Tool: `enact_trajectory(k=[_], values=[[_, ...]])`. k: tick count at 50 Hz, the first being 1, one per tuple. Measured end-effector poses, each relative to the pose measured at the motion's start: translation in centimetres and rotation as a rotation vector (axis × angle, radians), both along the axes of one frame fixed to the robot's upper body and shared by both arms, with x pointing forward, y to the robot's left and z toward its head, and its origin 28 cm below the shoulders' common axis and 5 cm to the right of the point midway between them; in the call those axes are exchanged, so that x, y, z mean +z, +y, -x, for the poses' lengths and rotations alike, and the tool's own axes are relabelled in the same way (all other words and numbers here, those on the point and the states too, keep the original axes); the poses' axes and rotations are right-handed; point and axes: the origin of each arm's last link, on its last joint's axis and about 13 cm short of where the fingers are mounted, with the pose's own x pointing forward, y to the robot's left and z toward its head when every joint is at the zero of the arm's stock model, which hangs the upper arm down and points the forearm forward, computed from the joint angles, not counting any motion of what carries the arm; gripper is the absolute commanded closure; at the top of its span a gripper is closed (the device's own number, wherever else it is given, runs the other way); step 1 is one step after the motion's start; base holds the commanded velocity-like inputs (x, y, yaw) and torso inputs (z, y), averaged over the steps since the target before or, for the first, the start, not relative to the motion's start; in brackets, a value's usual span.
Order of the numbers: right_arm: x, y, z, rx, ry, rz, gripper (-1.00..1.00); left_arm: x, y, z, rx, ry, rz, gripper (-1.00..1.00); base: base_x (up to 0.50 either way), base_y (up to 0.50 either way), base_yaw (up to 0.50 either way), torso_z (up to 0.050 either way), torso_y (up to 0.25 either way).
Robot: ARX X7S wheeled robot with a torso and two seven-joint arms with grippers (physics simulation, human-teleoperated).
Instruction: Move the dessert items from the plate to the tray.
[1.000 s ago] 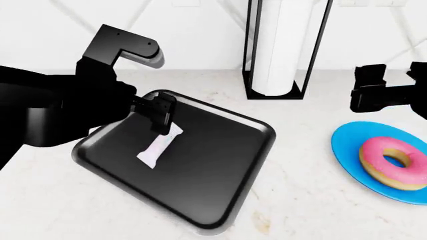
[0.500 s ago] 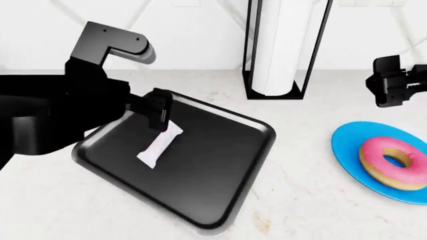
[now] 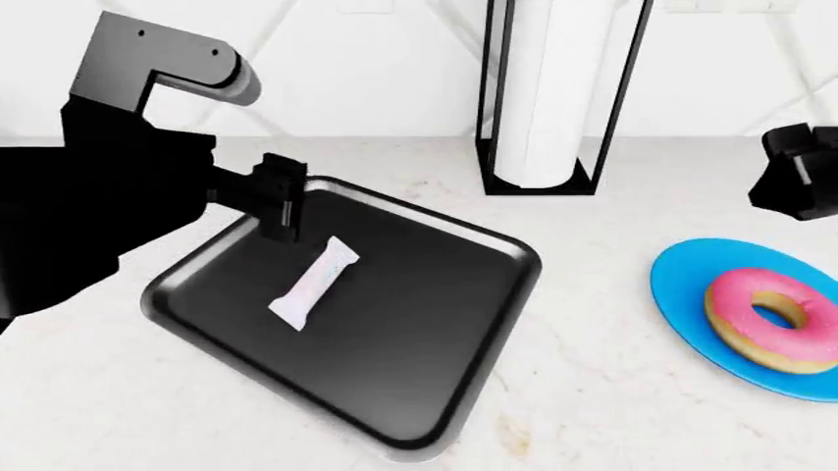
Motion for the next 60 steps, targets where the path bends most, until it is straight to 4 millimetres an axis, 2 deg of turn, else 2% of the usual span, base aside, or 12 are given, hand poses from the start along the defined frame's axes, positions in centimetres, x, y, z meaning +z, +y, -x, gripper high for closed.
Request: enact_trajectory(k=[13, 32, 60], values=[[-0.6, -0.6, 0.3, -0.028, 0.048, -0.035, -1.00, 0.8, 1.7, 1.6, 0.059, -0.054, 0.017, -1.00, 0.00, 0.00, 0.00, 0.000, 0.000], [-3.4, -0.5, -1.1, -0.030, 0.079, -0.078, -1.00, -0.1, 3.4, 3.7, 0.128, -0.085, 0.070, -1.00, 0.00, 0.00, 0.00, 0.000, 0.000], [-6.8, -0.7, -2.3, -0.062, 0.118, -0.117, -1.00, -0.4, 4.0, 4.3, 0.149, -0.105, 0.102, -1.00, 0.00, 0.00, 0.00, 0.000, 0.000]])
